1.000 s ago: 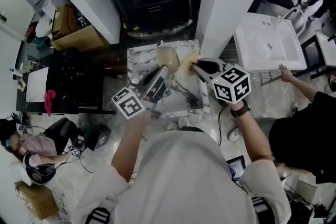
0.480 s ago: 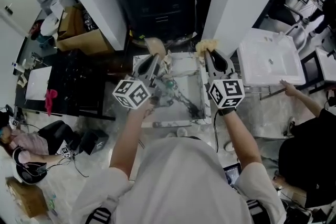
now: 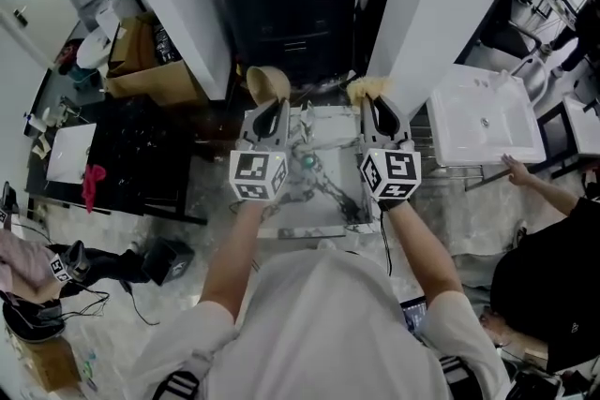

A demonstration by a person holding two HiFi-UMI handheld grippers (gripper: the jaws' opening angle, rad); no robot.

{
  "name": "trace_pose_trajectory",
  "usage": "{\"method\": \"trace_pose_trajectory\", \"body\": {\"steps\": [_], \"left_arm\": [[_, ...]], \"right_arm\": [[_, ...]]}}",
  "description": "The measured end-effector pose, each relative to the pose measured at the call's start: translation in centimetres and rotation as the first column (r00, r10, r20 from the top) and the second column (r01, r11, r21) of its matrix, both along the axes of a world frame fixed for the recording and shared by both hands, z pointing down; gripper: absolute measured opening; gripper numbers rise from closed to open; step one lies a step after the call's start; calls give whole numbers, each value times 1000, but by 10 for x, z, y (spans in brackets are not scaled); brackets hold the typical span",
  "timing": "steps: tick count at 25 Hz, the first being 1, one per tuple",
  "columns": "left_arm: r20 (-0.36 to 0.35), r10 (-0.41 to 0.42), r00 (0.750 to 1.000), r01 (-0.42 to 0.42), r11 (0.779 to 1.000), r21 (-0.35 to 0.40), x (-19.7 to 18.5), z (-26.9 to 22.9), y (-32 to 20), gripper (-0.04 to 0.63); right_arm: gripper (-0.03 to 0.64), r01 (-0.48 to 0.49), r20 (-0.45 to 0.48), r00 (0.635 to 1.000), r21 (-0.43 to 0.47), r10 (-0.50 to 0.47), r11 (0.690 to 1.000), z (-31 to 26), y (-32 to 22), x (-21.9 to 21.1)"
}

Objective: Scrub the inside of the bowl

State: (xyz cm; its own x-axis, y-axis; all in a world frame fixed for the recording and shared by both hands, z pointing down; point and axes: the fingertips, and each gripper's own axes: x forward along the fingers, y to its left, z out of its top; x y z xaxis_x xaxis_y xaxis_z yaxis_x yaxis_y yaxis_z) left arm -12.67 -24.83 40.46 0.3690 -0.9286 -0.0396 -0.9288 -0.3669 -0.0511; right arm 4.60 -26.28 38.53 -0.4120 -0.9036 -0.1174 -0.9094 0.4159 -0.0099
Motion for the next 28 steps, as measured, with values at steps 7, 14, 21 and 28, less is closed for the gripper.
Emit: {"method": "trace_pose_trajectory", "body": {"steps": [7,14,21,28], "left_arm": [[-37,-31,999,31,999,-8,6,5,-1,21],[-5,-52,999,52,999,9,11,5,0,21],[-6,-82,997,82,997,-3,5,12,-1,20],[5,-82,997,82,997,-7,10,13,1,21]], "right_arm": [[58,0,-14,1000,-7,0,1000,3,-1,-7],[58,-2,-21,1000,-29,1,1000,11,-1,-4],[60,13,-54,998,-54,-16,998,19,-1,-7],[60,-10,-47,999,-55,8,998,21,-2,1]]}}
